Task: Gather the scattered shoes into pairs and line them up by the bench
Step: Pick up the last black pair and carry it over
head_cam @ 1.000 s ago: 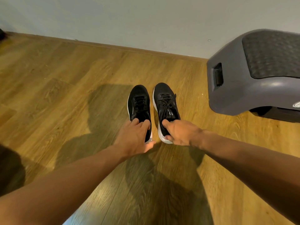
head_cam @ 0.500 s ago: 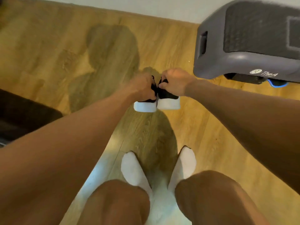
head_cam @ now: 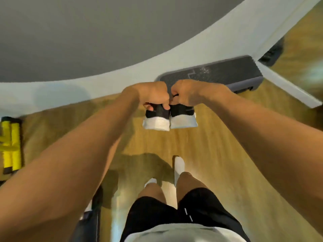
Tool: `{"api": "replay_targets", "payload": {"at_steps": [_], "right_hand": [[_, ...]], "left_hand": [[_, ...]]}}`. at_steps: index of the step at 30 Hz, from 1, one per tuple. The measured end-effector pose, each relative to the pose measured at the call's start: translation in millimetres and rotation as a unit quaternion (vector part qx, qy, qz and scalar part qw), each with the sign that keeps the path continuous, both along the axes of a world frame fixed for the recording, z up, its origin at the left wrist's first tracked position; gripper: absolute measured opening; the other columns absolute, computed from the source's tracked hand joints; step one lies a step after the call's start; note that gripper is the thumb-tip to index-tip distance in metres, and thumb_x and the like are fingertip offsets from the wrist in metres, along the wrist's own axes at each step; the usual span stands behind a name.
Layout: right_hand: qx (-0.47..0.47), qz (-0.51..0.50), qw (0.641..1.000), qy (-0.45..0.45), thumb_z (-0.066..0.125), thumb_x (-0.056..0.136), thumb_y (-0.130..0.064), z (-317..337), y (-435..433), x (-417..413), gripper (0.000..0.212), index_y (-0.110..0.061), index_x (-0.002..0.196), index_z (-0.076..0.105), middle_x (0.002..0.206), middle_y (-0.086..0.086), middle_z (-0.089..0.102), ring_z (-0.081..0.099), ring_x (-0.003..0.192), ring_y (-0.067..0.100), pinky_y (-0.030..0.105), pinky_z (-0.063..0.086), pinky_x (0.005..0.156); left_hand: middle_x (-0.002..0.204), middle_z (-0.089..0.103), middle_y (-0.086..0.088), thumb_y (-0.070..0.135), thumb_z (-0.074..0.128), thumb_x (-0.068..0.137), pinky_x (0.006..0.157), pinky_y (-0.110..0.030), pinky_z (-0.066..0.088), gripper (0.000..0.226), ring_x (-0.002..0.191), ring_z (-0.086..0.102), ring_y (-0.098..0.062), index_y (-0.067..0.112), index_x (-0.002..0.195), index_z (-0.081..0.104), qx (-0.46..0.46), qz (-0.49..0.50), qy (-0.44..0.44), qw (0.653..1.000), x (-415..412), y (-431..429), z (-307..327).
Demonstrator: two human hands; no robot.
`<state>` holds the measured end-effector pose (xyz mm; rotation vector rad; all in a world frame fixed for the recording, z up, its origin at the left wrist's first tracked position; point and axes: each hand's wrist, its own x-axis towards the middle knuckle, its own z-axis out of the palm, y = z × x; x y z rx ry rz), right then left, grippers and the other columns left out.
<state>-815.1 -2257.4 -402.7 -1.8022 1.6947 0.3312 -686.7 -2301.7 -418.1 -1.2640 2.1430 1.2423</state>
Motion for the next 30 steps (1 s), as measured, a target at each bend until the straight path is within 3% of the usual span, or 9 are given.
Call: {"api": "replay_targets", "payload": {"at_steps": [3, 6, 9, 12, 15, 18, 20, 23, 30], "right_hand": [[-0.034, -0.094, 0.995, -0.011, 0.059, 0.092, -0.033, 63, 26, -21, 0.021, -0.025, 0.074, 0.052, 0.076, -0.002, 0.058, 0.057, 0.063, 0.015, 0.025, 0.036, 0.049], [-0.077, -0.19, 0.978, -0.026, 0.058, 0.092, -0.032, 114, 60, -45, 0.014, -0.019, 0.087, 0.059, 0.082, 0.004, 0.065, 0.067, 0.063, 0.02, 0.028, 0.052, 0.05], [-0.123, -0.263, 0.957, -0.015, 0.057, 0.092, -0.032, 156, 101, -74, 0.013, -0.019, 0.089, 0.059, 0.084, 0.005, 0.066, 0.068, 0.061, 0.02, 0.025, 0.048, 0.047], [-0.169, -0.298, 0.939, 0.035, 0.057, 0.091, -0.034, 185, 148, -108, 0.017, -0.019, 0.093, 0.063, 0.092, 0.006, 0.067, 0.062, 0.076, 0.023, 0.028, 0.043, 0.06], [-0.189, -0.339, 0.92, 0.055, 0.059, 0.09, -0.031, 207, 206, -139, 0.017, -0.022, 0.1, 0.069, 0.096, 0.005, 0.068, 0.06, 0.084, 0.023, 0.029, 0.044, 0.068], [-0.187, -0.39, 0.899, 0.07, 0.062, 0.088, -0.03, 222, 273, -169, 0.018, -0.02, 0.1, 0.071, 0.093, 0.004, 0.069, 0.06, 0.083, 0.022, 0.026, 0.044, 0.063], [-0.181, -0.429, 0.883, 0.058, 0.067, 0.084, -0.029, 229, 323, -188, 0.018, -0.021, 0.1, 0.072, 0.09, 0.002, 0.068, 0.06, 0.082, 0.021, 0.024, 0.044, 0.059], [-0.175, -0.48, 0.859, 0.041, 0.07, 0.079, -0.022, 232, 405, -212, 0.024, -0.021, 0.102, 0.07, 0.094, 0.0, 0.066, 0.06, 0.087, 0.019, 0.027, 0.049, 0.068], [-0.192, -0.573, 0.795, 0.05, 0.072, 0.079, -0.024, 223, 601, -249, 0.024, -0.019, 0.103, 0.066, 0.1, 0.003, 0.065, 0.059, 0.089, 0.02, 0.027, 0.042, 0.069]], "left_hand": [[0.078, 0.056, -0.01, 0.013, 0.068, 0.083, 0.043, -0.025, 0.046, 0.015, 0.054, 0.053, -0.022, 0.007, 0.075, 0.057, -0.044, -0.038, 0.025, 0.998, -20, 9, 66], [0.079, 0.058, -0.01, 0.014, 0.069, 0.079, 0.045, -0.026, 0.045, 0.012, 0.067, 0.057, -0.024, 0.004, 0.081, 0.063, -0.097, -0.099, 0.069, 0.988, -49, 26, 120], [0.076, 0.058, -0.009, 0.015, 0.068, 0.078, 0.045, -0.023, 0.041, 0.015, 0.067, 0.055, -0.022, 0.002, 0.085, 0.067, -0.128, -0.164, 0.11, 0.972, -86, 48, 164], [0.068, 0.052, -0.007, 0.014, 0.068, 0.079, 0.042, -0.021, 0.04, 0.013, 0.058, 0.049, -0.02, 0.001, 0.078, 0.066, -0.143, -0.225, 0.141, 0.954, -133, 80, 195], [0.07, 0.056, -0.008, 0.012, 0.068, 0.081, 0.041, -0.021, 0.042, 0.011, 0.057, 0.051, -0.019, 0.001, 0.084, 0.068, -0.152, -0.288, 0.155, 0.933, -184, 127, 213], [0.071, 0.056, -0.014, 0.01, 0.067, 0.081, 0.042, -0.023, 0.044, 0.013, 0.057, 0.051, -0.023, -0.002, 0.085, 0.066, -0.156, -0.35, 0.169, 0.908, -235, 185, 222], [0.063, 0.052, -0.013, 0.01, 0.067, 0.08, 0.042, -0.024, 0.041, 0.012, 0.051, 0.048, -0.023, -0.002, 0.078, 0.064, -0.154, -0.388, 0.183, 0.89, -266, 228, 226], [0.05, 0.051, -0.005, 0.01, 0.067, 0.079, 0.035, -0.019, 0.036, 0.013, 0.039, 0.046, -0.016, 0.006, 0.068, 0.062, -0.154, -0.429, 0.206, 0.866, -307, 301, 229], [0.069, 0.064, -0.012, 0.016, 0.069, 0.081, 0.045, -0.026, 0.046, 0.009, 0.058, 0.059, -0.024, 0.007, 0.079, 0.069, -0.161, -0.548, 0.213, 0.793, -380, 496, 227]]}}
